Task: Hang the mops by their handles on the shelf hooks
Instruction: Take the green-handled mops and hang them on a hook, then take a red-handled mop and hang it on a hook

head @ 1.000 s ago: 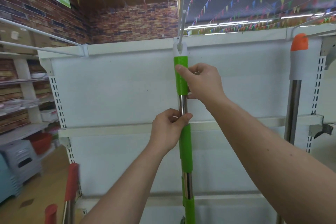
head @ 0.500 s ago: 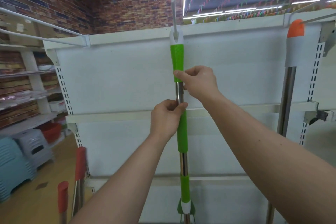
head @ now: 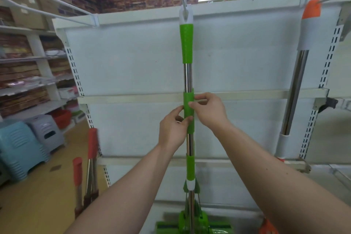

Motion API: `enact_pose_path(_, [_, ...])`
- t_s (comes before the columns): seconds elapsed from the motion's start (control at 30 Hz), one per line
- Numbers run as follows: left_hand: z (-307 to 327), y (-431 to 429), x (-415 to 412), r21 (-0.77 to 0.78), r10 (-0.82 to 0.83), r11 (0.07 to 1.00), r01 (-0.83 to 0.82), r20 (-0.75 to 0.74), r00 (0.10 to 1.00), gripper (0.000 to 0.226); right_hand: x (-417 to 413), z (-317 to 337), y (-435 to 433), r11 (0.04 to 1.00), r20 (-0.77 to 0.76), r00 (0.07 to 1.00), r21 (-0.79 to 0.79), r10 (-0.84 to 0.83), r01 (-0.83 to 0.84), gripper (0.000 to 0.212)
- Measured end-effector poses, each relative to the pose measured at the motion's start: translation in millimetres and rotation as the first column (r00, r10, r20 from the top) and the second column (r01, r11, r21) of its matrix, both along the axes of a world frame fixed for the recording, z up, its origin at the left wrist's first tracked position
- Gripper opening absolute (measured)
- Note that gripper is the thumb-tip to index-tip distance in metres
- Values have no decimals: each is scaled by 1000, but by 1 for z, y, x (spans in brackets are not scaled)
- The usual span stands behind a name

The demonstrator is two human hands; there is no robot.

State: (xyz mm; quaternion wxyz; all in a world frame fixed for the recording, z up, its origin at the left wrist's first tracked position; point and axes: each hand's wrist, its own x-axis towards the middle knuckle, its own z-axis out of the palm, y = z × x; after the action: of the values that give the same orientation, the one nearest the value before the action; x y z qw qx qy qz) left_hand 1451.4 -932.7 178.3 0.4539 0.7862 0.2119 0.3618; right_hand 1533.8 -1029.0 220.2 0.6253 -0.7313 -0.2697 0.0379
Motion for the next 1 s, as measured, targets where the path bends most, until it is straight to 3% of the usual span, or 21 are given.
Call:
enact_pose_path(0.3, [-62,12,-36,-139,29,989,-48,-130,991,28,-22,-51,4,996,-150,988,71,-34,45,15])
enact_pose_path(0.43, [-85,20,-66,-182,64,979,-93,-157,985,27,-40,-84,12,997,-189,982,61,-30,43,21])
enact_pose_path(0.63, [-112,40,-130,-231,166,949,-212,-206,965,20,-72,-125,36,998,-250,967,-2,58,-60,10])
enact_pose_path(0.83, [-135,68,-190,-269,263,907,-323,-235,936,18,-103,-154,66,978,-338,930,-94,145,-187,19])
enact_pose_path(1.0, [-150,96,-232,-303,316,873,-382,-245,916,18,-134,-174,93,941,-351,907,-155,231,-300,12])
